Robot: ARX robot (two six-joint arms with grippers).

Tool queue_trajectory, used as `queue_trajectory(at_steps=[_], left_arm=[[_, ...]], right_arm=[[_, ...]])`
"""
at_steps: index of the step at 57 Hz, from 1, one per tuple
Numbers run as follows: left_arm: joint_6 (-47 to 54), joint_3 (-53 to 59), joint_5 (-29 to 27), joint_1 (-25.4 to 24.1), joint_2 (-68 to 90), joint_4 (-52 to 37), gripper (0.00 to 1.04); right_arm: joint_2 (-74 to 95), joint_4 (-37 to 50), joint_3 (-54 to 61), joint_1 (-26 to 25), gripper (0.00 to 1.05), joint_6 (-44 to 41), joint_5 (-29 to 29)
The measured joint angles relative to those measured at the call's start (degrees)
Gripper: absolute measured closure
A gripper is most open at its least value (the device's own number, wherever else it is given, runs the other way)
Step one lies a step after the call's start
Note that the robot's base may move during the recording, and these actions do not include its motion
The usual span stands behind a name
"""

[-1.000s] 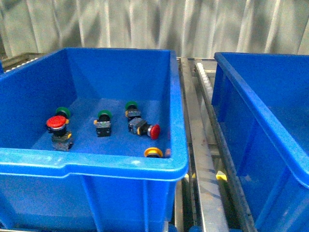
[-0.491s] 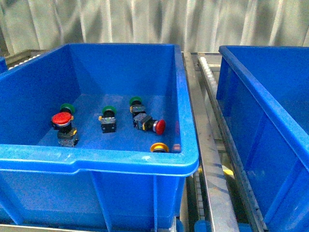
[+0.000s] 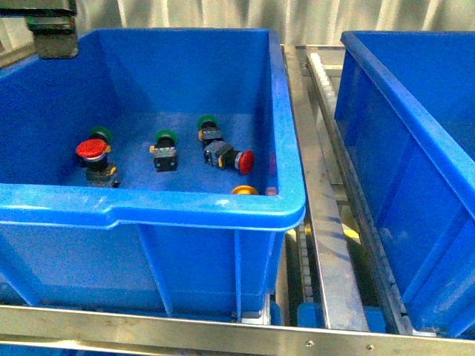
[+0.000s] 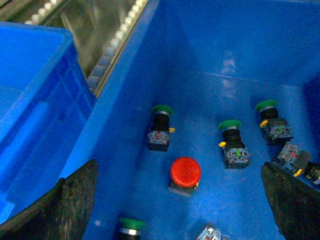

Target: Pick red and yellow buttons and place in box

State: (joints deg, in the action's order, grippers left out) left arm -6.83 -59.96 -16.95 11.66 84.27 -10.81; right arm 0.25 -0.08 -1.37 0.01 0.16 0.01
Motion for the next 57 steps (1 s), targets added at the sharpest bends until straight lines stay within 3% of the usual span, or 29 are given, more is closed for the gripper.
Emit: queue_trajectory(at_steps=[22,57], left_arm=[[-1.33,-15.17,-1.31,0.26,17.64,7.96,0.08],[-2.51,-19.21,0.33,-1.75,26.49,10.82,0.08]], right_arm=[[0.00,0.00,0.00,0.00,0.06,0.00,0.00],[0.00,0.00,0.00,0.00,0.06,0.00,0.02]])
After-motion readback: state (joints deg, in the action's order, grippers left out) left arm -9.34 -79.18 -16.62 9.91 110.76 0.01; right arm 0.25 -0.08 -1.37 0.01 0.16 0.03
